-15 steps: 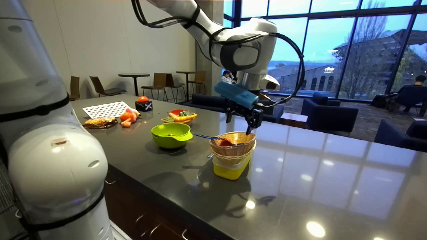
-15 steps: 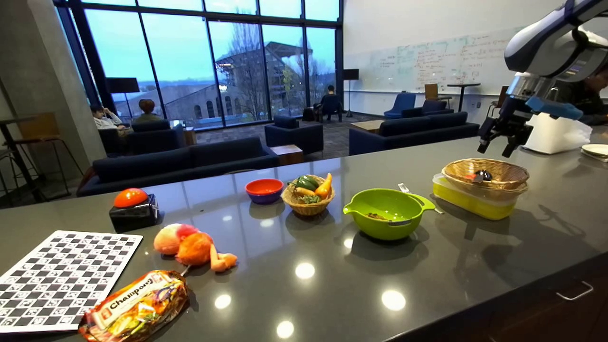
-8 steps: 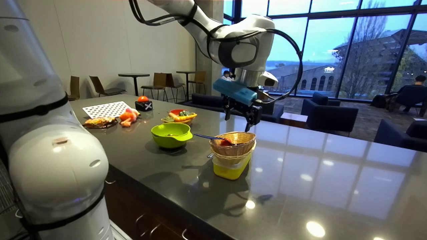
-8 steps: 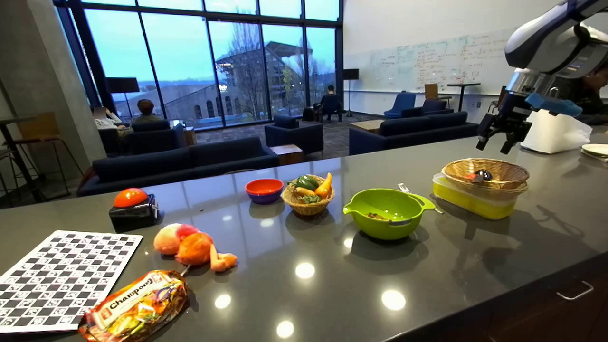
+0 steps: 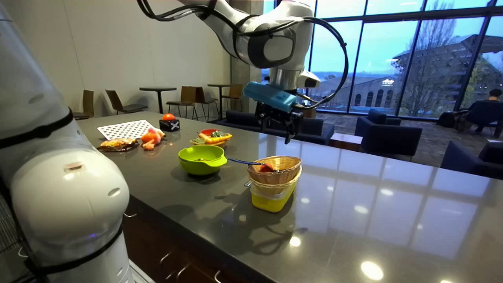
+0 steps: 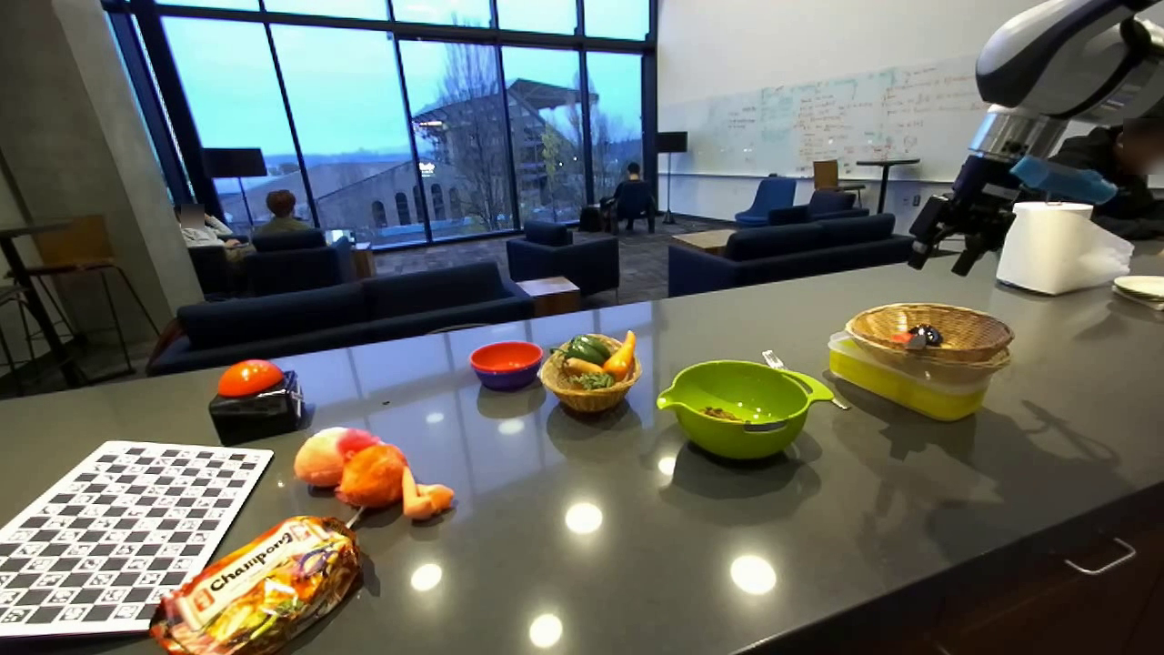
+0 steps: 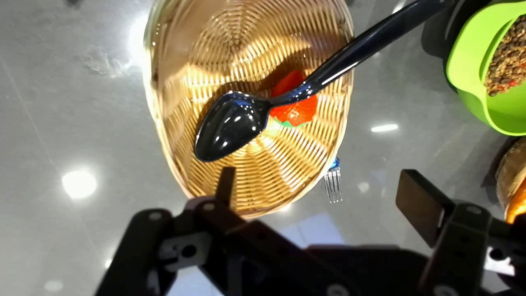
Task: Put the weaved basket on the yellow box
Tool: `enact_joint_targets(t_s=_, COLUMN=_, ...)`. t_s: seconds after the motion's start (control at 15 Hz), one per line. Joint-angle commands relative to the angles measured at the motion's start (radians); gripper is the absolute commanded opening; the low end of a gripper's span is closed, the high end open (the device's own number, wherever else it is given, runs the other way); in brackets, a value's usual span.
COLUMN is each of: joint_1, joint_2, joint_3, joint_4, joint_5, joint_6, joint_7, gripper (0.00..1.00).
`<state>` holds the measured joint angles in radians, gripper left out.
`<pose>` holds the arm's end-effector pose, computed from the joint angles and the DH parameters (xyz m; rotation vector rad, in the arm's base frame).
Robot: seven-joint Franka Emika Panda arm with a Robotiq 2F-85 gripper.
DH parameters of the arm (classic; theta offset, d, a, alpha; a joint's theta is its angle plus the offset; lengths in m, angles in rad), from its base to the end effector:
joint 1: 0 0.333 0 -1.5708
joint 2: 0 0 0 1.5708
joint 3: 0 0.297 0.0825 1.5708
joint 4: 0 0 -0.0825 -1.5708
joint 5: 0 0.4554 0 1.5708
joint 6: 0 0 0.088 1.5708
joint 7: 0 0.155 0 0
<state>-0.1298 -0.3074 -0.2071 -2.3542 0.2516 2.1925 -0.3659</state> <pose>0.5187 -0.1586 0.3650 -2.9065 0.1441 -0.3234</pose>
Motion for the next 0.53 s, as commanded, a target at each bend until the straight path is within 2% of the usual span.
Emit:
enact_joint_targets(t_s=0.0, joint_1=0.02, joint_2=-0.008, joint_3=0.003, joint_4=0.001, joint_5=-0.015, joint_6=0.001, joint_7=0.011, gripper=1.0)
enact_joint_targets(t_s=0.33, joint_1=0.057, joint_2=-0.017, joint_3=0.009, joint_4=-0.012, joint_5=0.002, joint_6=0.052, joint_7=-0.035, gripper=1.0)
enact_joint_targets(t_s=0.47, joint_1=0.055, joint_2=0.001, joint_3=0.003, joint_4=0.001, joint_5=-0.002, joint_6=0.034, joint_7=-0.015, gripper=1.0)
